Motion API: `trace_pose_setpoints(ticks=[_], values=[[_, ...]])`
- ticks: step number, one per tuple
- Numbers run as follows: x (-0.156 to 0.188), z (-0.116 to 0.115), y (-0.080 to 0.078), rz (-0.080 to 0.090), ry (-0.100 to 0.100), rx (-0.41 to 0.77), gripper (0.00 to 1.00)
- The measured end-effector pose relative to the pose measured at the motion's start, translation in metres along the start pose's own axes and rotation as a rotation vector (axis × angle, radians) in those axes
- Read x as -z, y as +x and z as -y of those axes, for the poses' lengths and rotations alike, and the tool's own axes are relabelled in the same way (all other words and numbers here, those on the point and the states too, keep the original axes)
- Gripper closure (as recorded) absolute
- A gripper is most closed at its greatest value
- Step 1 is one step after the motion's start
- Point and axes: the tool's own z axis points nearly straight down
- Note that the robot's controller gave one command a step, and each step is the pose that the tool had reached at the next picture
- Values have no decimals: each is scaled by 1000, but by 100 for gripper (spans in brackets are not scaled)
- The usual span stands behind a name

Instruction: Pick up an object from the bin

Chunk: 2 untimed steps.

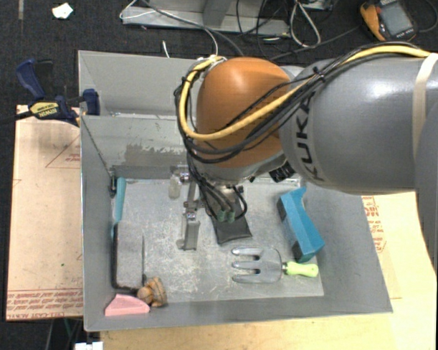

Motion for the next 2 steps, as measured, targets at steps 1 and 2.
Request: trace_pose_setpoints(ticks=[1, 2], values=[[-13, 42, -17, 14, -4, -98, 0], [-23, 75, -8, 5, -1, -23, 0]])
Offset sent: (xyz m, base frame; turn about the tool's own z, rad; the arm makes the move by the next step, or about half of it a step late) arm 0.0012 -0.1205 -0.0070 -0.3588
